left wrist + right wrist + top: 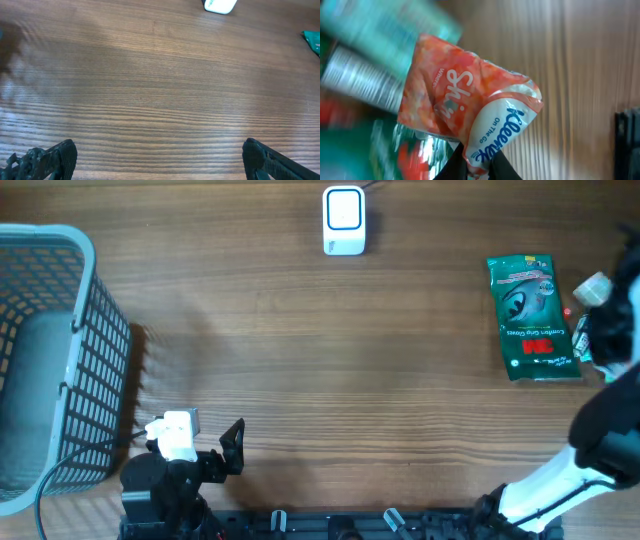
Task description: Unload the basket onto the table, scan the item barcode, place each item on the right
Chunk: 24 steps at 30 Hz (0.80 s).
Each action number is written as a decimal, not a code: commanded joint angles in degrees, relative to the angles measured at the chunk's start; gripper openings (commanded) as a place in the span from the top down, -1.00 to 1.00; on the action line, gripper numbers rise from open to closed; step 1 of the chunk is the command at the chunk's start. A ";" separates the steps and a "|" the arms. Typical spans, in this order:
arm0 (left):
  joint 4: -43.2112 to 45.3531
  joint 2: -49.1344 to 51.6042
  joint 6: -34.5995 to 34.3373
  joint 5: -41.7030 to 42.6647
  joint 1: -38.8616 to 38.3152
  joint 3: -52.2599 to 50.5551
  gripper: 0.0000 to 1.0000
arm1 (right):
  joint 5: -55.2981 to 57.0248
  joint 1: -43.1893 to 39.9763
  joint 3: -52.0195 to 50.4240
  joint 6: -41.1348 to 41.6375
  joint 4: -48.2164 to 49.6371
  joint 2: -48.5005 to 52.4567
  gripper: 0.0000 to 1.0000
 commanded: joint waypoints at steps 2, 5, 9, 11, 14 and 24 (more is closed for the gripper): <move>0.28 -0.42 0.26 0.46 0.24 -0.15 -1.00 | -3.37 -7.85 -9.22 -2.58 9.49 0.22 0.74; 0.28 -0.42 0.26 0.46 0.24 -0.15 -1.00 | -9.27 -8.68 -12.09 -9.79 15.67 0.22 0.74; 0.28 -0.42 0.26 0.46 0.24 -0.15 -1.00 | -18.10 -8.72 -4.85 -20.04 13.86 -0.02 -0.54; 0.28 -0.42 0.28 0.46 0.24 -0.15 -1.00 | -20.13 -8.72 1.51 -21.27 7.96 -0.37 -0.99; 0.28 -0.42 0.28 0.46 0.24 -0.15 -1.00 | -21.03 -8.70 13.16 -23.26 -5.27 -2.08 -0.99; 0.28 -0.42 0.26 0.46 0.24 -0.15 -1.00 | -39.56 -6.80 17.75 -49.35 -15.04 -21.75 -0.99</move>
